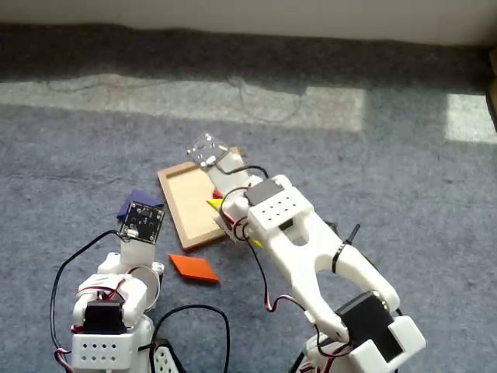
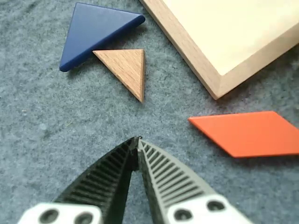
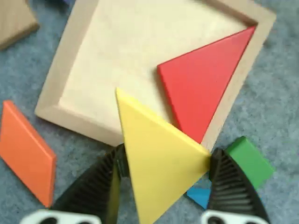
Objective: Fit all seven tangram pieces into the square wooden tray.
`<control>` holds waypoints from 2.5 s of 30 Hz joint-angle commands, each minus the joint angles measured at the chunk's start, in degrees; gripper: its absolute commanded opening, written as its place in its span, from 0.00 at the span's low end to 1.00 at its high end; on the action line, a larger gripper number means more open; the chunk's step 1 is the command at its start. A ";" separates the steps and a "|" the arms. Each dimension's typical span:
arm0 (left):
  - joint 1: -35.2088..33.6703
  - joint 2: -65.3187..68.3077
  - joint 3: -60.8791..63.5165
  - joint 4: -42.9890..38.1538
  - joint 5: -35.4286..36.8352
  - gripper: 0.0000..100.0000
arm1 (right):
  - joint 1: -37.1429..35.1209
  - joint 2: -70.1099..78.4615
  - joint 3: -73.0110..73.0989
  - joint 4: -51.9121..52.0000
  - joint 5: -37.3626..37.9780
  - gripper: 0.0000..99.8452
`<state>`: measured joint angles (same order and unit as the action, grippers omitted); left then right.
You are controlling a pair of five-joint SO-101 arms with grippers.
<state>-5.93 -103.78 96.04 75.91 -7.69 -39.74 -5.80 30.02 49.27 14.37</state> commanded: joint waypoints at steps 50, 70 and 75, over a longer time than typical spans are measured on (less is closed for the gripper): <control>-0.57 -0.13 1.10 0.26 -0.26 0.00 | 21.23 31.78 -35.47 -10.15 -9.23 0.05; -0.57 -0.13 1.10 0.26 -0.26 0.00 | 18.77 46.64 -57.36 13.49 -9.32 0.05; -0.57 -0.13 1.10 0.26 -0.26 0.00 | 15.25 46.64 -60.70 22.37 -9.14 0.05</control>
<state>-5.93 -103.78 96.04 75.91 -7.69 -21.71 41.85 -26.86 67.21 5.58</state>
